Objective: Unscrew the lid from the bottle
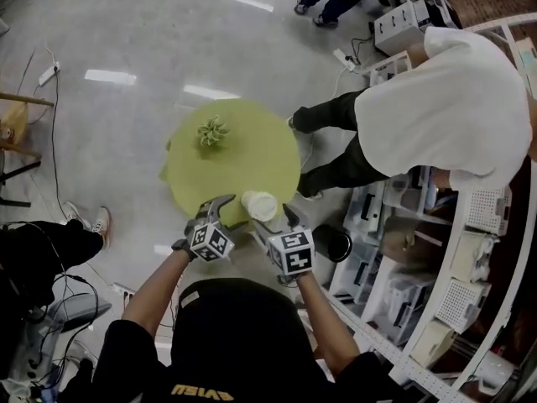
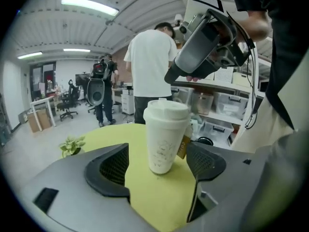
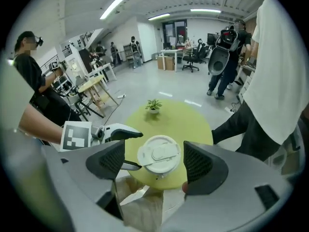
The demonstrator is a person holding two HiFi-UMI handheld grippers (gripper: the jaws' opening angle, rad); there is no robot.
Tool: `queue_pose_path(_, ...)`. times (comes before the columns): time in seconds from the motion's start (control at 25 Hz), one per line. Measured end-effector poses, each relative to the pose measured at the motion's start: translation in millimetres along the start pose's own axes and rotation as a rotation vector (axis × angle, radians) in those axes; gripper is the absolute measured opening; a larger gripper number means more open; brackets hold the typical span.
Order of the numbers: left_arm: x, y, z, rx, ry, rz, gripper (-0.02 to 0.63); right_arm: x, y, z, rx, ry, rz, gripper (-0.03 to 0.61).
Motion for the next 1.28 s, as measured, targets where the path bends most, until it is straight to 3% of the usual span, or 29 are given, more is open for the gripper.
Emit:
queue_pose_path(0.16, 35, 10, -3, 0.011, -0.001, -0.023, 0.399, 27, -12, -3, 0.031, 0.037, 0.009, 0.376)
queue_pose_path(0.4, 64, 1, -7, 0.177, 0.026, -0.112, 0.403, 47, -16, -8, 0.021, 0.072, -0.008, 0.374)
queue_pose_path(0.88, 84, -3, -1, 0.19, -0.044, -0.143, 0.379, 60, -17, -7, 0.004, 0.099, -0.006, 0.373)
queue_pose_path(1.28, 85, -4, -1, 0.192, -0.052, -0.16, 0.376, 58, -13, -7, -0.087, 0.157, 0.014, 0.371)
Point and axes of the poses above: the fingertips, and each gripper's own axes: x forward along the fingers, y to its left, z out of its top, the point moved 6 cm from there along -x, backward along the fingers, and after that the axes turned 8 degrees about y, right-handed, at the moved point
